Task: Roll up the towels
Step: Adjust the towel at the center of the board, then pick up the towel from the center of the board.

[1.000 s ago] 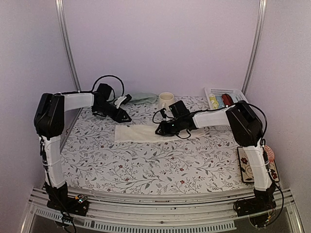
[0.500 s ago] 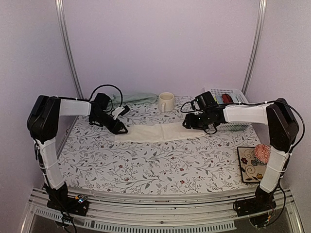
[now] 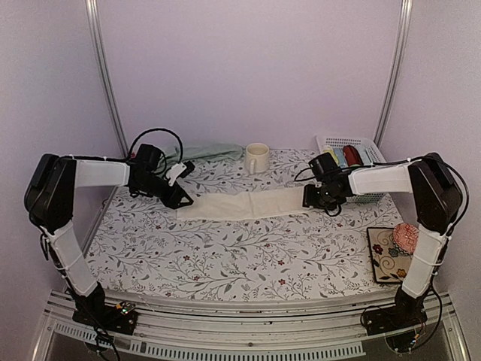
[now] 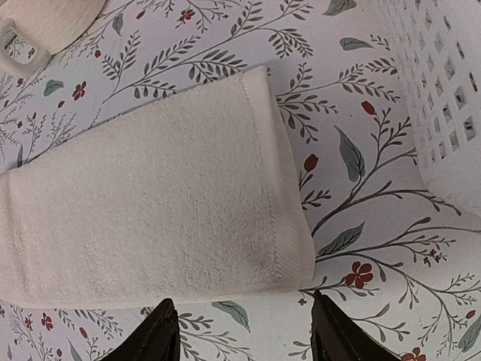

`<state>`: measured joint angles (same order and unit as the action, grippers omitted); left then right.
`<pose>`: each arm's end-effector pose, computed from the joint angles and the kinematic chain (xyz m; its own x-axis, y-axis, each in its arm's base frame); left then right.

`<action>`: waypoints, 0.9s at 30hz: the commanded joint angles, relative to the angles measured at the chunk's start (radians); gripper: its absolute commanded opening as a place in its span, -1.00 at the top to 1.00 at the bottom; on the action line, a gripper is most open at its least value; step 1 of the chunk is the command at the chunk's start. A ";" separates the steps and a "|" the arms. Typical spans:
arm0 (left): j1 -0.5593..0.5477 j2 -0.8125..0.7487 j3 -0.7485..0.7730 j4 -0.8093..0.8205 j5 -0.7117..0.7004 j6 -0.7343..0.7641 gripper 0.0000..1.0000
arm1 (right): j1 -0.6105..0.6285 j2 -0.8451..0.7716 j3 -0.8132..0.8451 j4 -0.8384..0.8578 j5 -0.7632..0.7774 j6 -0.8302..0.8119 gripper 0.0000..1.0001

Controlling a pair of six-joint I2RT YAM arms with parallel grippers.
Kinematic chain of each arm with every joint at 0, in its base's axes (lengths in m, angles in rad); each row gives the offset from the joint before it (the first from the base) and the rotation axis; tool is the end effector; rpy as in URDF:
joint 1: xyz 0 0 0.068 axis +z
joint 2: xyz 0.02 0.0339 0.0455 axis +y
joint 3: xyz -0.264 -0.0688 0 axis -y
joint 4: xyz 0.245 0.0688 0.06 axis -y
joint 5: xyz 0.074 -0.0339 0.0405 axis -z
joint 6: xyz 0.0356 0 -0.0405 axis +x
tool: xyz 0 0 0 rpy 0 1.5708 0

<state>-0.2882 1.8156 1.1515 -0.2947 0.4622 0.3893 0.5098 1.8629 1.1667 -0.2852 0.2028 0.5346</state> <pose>0.3547 -0.1217 0.1792 -0.5363 0.5133 -0.6700 0.7604 0.6383 -0.1196 0.3378 0.1806 0.1647 -0.8181 0.1144 -0.5636 0.0425 0.9894 0.1391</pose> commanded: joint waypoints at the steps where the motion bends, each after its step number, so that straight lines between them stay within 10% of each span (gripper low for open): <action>1: -0.018 -0.033 -0.021 0.052 0.013 -0.014 -0.04 | -0.025 0.049 0.034 0.014 0.068 0.029 -0.20; 13: -0.034 -0.075 -0.067 0.090 0.003 -0.022 -0.05 | -0.083 0.176 0.123 0.038 0.006 0.065 -0.11; 27: -0.035 -0.128 -0.101 0.120 0.010 -0.028 -0.05 | -0.085 0.200 0.098 0.044 -0.047 0.096 0.46</action>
<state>-0.3134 1.7248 1.0702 -0.2054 0.4622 0.3656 0.4309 2.0377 1.2766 -0.2371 0.1616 0.6025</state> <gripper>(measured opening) 0.524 0.320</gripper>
